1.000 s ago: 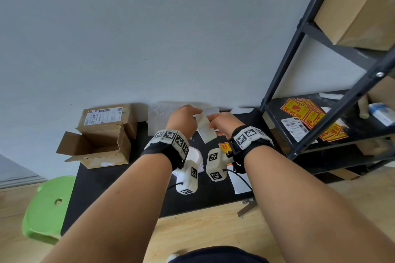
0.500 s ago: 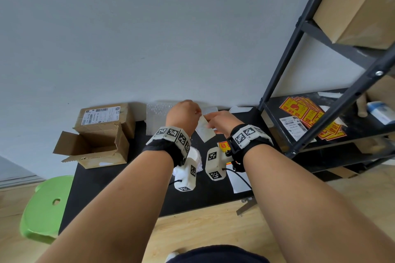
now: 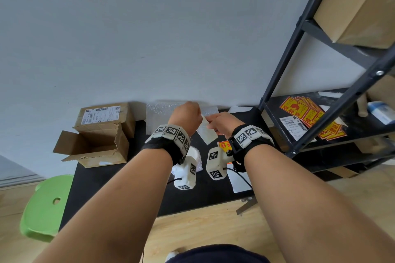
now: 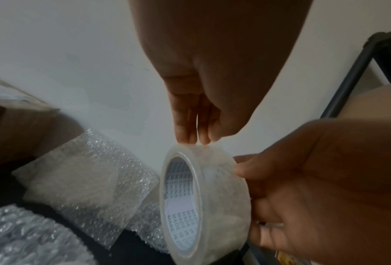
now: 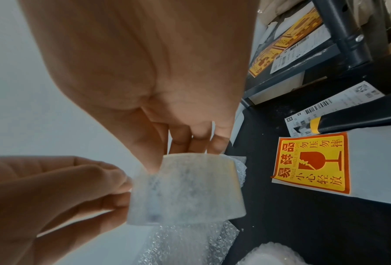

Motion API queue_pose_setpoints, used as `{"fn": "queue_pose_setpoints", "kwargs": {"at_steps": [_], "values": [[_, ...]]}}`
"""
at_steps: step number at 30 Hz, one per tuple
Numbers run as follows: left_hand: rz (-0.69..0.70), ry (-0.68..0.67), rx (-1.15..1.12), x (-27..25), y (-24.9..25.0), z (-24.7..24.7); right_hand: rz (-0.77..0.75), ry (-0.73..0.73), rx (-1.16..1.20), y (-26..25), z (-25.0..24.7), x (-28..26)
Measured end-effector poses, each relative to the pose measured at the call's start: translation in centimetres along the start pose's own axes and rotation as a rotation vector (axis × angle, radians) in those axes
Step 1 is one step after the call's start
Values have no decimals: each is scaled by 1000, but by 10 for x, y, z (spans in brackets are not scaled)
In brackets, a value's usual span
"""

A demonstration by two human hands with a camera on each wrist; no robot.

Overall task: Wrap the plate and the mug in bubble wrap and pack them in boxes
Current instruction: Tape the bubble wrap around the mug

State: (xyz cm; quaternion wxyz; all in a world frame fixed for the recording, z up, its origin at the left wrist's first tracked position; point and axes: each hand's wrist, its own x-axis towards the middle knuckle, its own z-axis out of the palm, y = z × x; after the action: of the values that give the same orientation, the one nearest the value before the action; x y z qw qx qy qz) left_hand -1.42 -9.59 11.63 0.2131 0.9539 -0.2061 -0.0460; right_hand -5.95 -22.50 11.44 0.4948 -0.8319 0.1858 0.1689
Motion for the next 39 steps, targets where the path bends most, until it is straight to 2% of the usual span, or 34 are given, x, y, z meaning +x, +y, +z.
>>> {"fn": "queue_pose_setpoints", "kwargs": {"at_steps": [4,7,10,13,26,39], "values": [[-22,-52,-204,3,-10,0,-3,-6,2,3,-2,-1],[-9,-36,-284,3,-15,0,5,5,32,3,-3,1],[17,2,-269,0,-12,0,20,27,100,5,-3,3],[16,17,-231,-1,-10,1,18,28,66,4,-3,3],[-136,54,-381,1,-11,3,4,27,150,4,-4,6],[-79,64,-331,0,-10,0,8,27,215,6,-2,13]]}}
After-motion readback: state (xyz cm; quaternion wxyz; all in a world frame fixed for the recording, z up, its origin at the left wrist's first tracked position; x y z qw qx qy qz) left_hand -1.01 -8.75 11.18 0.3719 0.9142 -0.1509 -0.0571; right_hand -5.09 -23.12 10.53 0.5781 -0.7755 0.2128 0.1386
